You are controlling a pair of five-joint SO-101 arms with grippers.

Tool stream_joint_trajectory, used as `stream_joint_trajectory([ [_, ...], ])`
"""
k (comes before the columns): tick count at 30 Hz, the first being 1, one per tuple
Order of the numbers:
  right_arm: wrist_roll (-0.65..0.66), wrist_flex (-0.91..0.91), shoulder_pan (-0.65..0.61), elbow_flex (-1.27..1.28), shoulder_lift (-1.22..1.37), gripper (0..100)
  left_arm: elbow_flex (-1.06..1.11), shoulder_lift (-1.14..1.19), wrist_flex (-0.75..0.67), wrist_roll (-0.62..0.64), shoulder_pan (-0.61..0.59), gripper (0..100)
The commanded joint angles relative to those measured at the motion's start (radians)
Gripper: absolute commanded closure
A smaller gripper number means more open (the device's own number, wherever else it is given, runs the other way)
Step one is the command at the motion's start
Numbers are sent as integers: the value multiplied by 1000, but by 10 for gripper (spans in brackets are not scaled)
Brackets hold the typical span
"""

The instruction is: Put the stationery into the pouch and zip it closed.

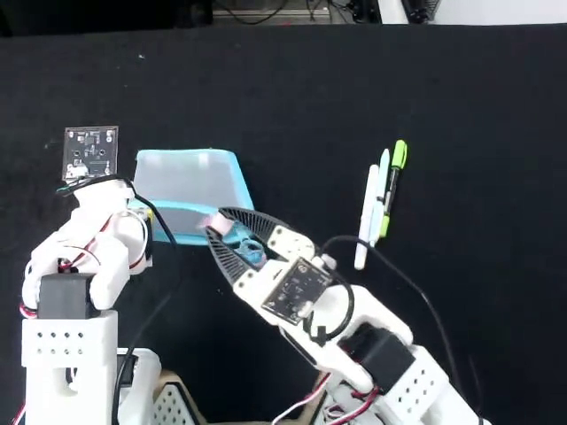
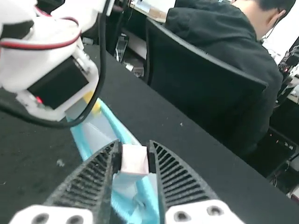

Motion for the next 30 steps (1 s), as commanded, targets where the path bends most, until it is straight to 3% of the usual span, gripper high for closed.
stream_joint_trajectory([
  [1,11,46,29,-48,-21,987,-19,-11,-2,5,7,967],
  [12,11,37,-34,-114,-5,988,-19,-11,-3,5,7,967],
  [21,18,-189,-29,-186,274,988,-19,-11,-2,5,7,967],
  [30,18,-141,-46,-162,354,987,-21,-11,0,5,7,967],
])
